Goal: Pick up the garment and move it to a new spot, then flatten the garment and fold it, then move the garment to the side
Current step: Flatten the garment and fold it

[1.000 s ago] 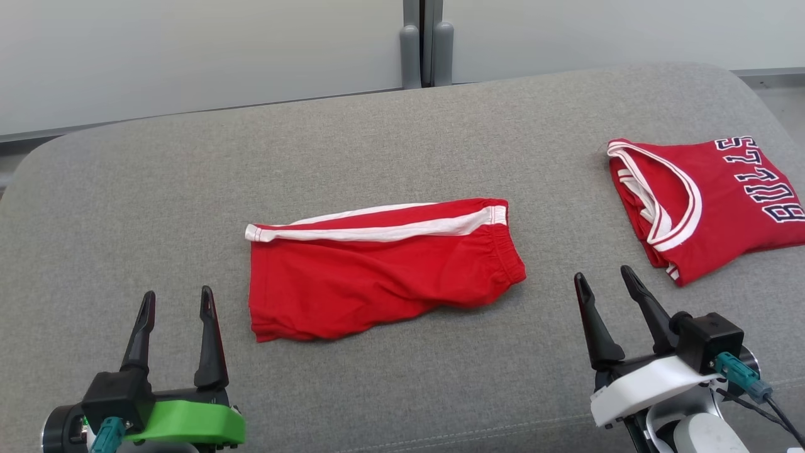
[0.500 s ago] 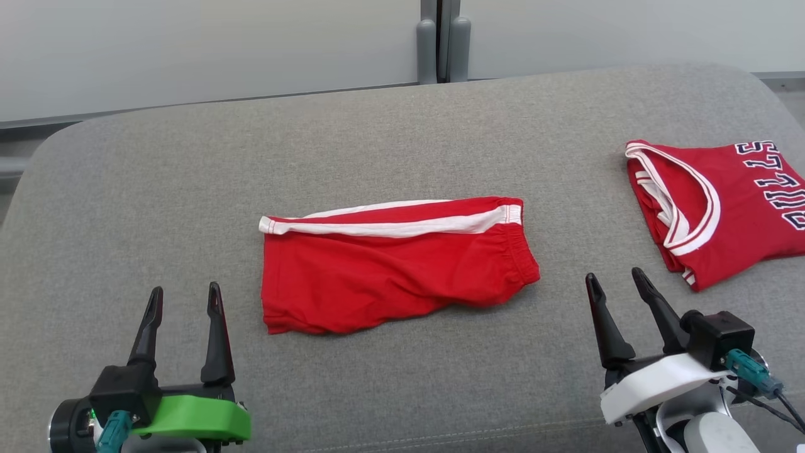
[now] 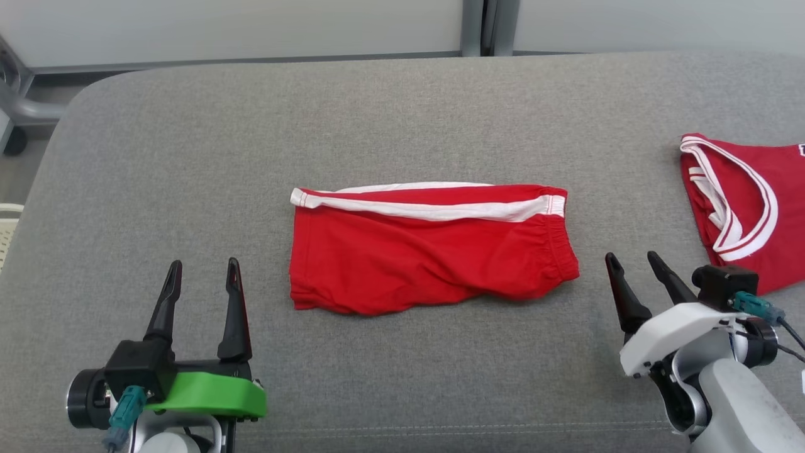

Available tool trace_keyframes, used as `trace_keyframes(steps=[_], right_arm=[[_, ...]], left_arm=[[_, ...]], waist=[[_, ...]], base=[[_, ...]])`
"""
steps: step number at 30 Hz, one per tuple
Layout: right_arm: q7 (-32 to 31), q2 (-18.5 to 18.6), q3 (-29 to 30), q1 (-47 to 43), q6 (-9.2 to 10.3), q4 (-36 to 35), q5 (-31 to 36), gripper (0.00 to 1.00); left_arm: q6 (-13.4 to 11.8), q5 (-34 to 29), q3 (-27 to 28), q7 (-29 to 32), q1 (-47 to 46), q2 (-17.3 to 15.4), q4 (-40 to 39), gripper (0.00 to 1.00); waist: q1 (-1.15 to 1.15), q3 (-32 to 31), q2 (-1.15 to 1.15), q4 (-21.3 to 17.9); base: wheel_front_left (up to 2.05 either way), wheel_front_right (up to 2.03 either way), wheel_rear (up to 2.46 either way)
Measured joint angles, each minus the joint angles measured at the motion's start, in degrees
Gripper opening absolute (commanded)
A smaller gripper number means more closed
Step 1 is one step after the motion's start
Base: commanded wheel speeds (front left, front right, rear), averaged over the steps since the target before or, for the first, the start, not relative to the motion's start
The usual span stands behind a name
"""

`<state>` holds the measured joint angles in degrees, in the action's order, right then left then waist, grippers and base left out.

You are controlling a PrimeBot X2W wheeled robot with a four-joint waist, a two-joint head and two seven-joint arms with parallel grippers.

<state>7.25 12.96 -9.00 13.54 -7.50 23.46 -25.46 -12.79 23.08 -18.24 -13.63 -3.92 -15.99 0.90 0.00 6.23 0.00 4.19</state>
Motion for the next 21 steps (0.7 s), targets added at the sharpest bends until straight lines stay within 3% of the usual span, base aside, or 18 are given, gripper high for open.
trace_keyframes(steps=[11,21], right_arm=[[0.1,3.2,-6.7,10.2,0.01,12.4,-6.9,1.0],[0.2,4.6,-12.6,13.9,0.01,16.1,-12.8,1.0]], left_arm=[[1.5,0.0,-0.7,-1.0,-4.0,2.4,1.6,1.0],[2.7,-0.5,-0.3,-1.2,-5.0,4.0,3.3,1.0]], waist=[[0.0,5.3,0.0,4.4],[0.0,8.4,0.0,7.6]], base=[[0.0,0.0,0.0],[0.0,0.0,0.0]])
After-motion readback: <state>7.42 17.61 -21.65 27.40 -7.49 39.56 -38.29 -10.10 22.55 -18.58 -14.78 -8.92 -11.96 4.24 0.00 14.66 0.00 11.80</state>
